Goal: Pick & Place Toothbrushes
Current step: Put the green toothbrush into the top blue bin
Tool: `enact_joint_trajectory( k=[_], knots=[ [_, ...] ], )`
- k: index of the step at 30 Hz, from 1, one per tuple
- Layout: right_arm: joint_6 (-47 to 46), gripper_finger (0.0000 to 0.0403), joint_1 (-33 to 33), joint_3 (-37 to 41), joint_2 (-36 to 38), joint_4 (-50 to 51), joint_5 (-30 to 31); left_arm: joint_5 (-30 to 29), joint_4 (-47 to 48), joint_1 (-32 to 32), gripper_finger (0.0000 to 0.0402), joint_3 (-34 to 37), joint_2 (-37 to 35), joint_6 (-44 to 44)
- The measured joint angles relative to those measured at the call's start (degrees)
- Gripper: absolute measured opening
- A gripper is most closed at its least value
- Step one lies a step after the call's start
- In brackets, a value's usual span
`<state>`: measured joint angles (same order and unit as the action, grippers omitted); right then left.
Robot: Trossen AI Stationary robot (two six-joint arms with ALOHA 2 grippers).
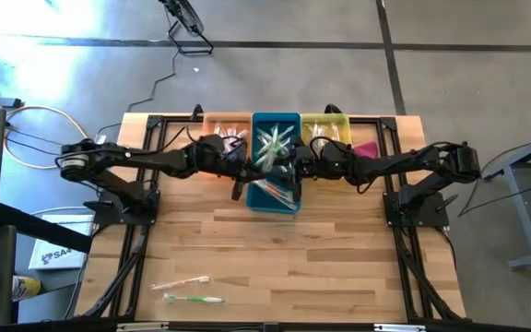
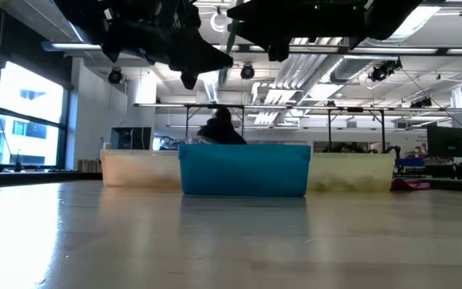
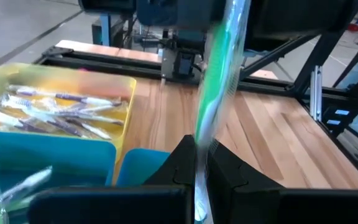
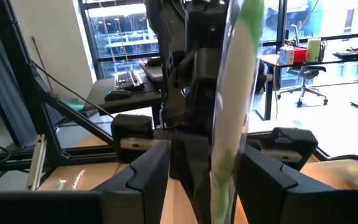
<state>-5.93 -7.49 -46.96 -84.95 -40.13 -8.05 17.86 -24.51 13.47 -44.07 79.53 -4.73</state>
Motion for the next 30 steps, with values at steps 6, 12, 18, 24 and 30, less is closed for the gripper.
enact_joint_trajectory(
  k=[6, 12, 18, 24, 30],
  knots=[
    [0.15, 0.0099, -0.02, 0.00, 0.00, -0.34, 0.65, 0.08, -0.04, -0.02, 0.0007, 0.00, 0.24, 0.00],
    [0.46, 0.0022, -0.07, 0.00, 0.04, -0.45, 0.78, 0.56, -0.39, -0.04, 0.0014, 0.00, 0.24, -0.07],
    [1.03, 0.0027, -0.07, -0.02, 0.04, -0.41, 0.80, 0.28, -0.40, -0.04, 0.0023, 0.00, 0.24, -0.07],
    [1.40, 0.0023, -0.07, 0.00, 0.04, -0.38, 0.80, -0.21, -0.42, -0.04, 0.0028, 0.00, 0.22, -0.26],
    [1.27, 0.0023, -0.04, -0.01, 0.04, -0.08, 0.71, -0.78, 0.00, -0.02, 0.0054, 0.00, 0.22, -1.76]
  ],
)
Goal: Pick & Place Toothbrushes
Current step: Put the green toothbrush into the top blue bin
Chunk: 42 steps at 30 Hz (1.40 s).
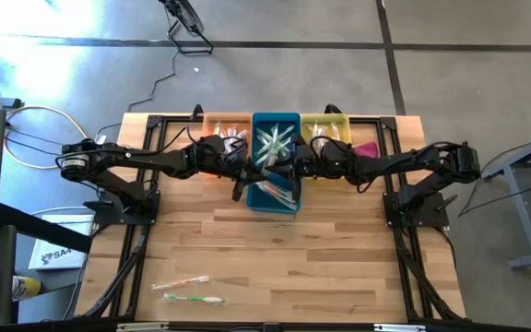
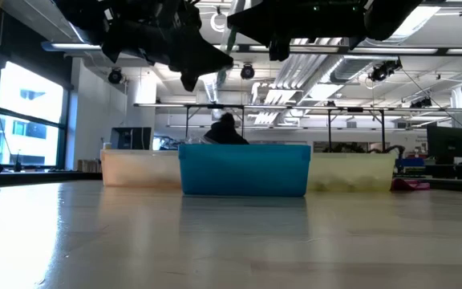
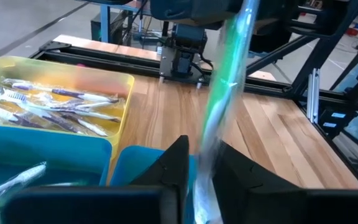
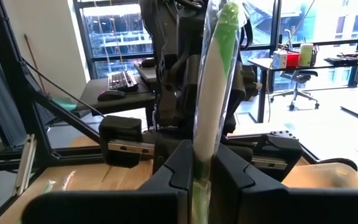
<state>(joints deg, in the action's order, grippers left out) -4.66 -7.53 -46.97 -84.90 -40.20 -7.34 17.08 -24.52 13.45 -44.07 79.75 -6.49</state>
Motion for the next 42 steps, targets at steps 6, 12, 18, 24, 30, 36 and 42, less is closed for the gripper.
enact_joint_trajectory(
  k=[6, 12, 18, 24, 30, 36, 42],
  knots=[
    [-0.07, 0.0023, 0.02, 0.01, 0.00, 0.17, -0.18, -0.43, 0.47, 0.04, 0.0102, 0.00, 0.00, 0.09],
    [-0.19, 0.0023, 0.04, 0.01, 0.02, 0.21, -0.35, 1.61, 1.49, -0.05, 0.0139, 0.00, -0.04, -0.01],
    [-0.18, 0.0023, 0.04, -0.01, 0.02, 0.24, -0.50, 4.83, 1.99, -0.80, 0.0149, 0.00, -0.04, 0.15],
    [-0.14, 0.0023, 0.04, 0.01, 0.02, 0.24, -0.46, 4.64, 1.97, -0.71, 0.0149, 0.00, -0.04, 0.19],
    [-0.09, 0.0023, 0.02, -0.01, 0.02, 0.24, -0.26, 4.66, 2.08, -0.72, 0.0149, 0.00, -0.04, 0.21],
    [-0.09, 0.0023, 0.02, 0.01, 0.04, 0.96, -0.06, 4.01, 2.06, -0.72, 0.0149, 0.00, -0.04, 0.75],
    [-0.07, 0.0023, 0.02, 0.01, 0.04, 1.34, -0.03, 0.43, 5.53, -0.66, 0.0149, 0.00, -0.04, 6.31]
  ],
)
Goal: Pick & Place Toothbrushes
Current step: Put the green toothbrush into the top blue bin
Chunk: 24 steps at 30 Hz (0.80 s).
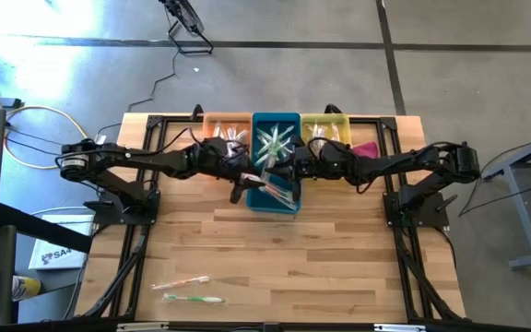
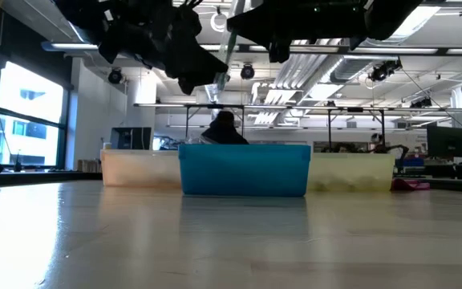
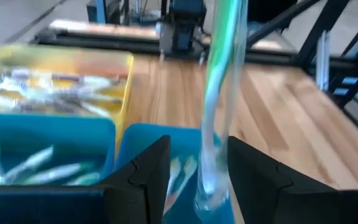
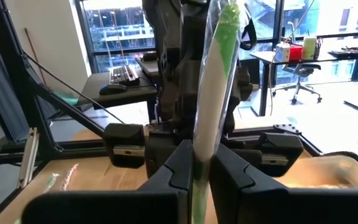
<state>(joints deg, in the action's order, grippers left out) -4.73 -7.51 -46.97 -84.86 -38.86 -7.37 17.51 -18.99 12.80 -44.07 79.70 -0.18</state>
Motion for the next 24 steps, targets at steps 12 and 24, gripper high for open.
enact_joint_trajectory(
  k=[12, 24],
  knots=[
    [-0.18, 0.0023, -0.15, -0.02, 0.07, 3.92, 7.13, -3.68, 12.43, 0.08, 0.0149, 0.02, -8.12, 3.19],
    [-0.20, 0.0023, -1.45, -0.02, 0.07, 5.68, 22.42, -5.13, 5.12, 2.55, 0.0149, 13.57, -21.19, 0.72]
  ],
)
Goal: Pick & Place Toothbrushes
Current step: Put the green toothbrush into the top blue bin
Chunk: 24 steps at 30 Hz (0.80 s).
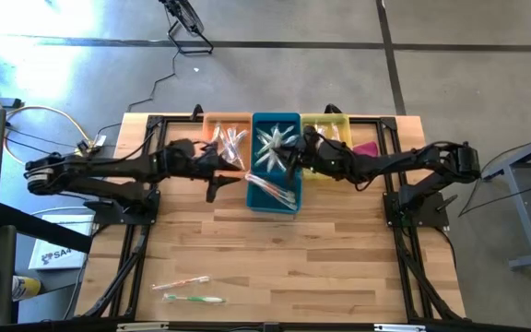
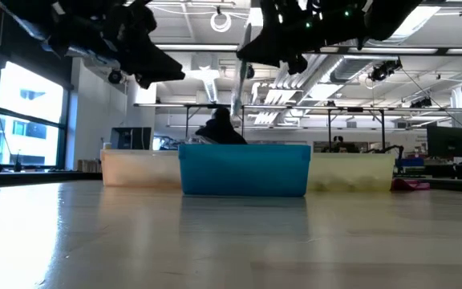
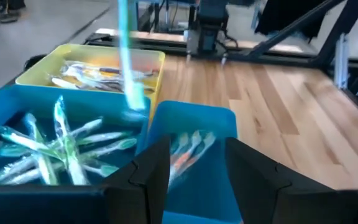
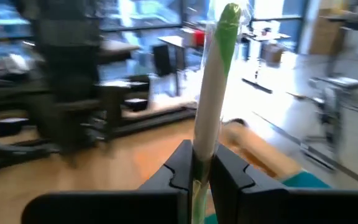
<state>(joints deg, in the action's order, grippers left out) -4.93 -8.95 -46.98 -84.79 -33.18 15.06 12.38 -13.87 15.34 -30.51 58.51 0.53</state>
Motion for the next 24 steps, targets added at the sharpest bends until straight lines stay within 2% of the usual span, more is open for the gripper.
enact_joint_trajectory(
  k=[6, 14, 24],
  knots=[
    [-5.09, 0.0023, -4.30, 0.00, -0.07, 5.17, 2.94, 0.48, -7.12, 0.03, 0.0149, 6.66, -1.63, -3.32],
    [-10.36, 0.0023, -9.63, 0.00, -0.37, 11.65, 2.79, 0.82, -9.05, 0.01, 0.0149, 7.59, -1.71, -5.77],
    [-14.93, 0.0023, -11.41, 0.00, -10.37, 11.02, 0.46, 3.15, -11.50, 0.02, 0.0149, 7.59, -1.71, -5.78]
  ],
)
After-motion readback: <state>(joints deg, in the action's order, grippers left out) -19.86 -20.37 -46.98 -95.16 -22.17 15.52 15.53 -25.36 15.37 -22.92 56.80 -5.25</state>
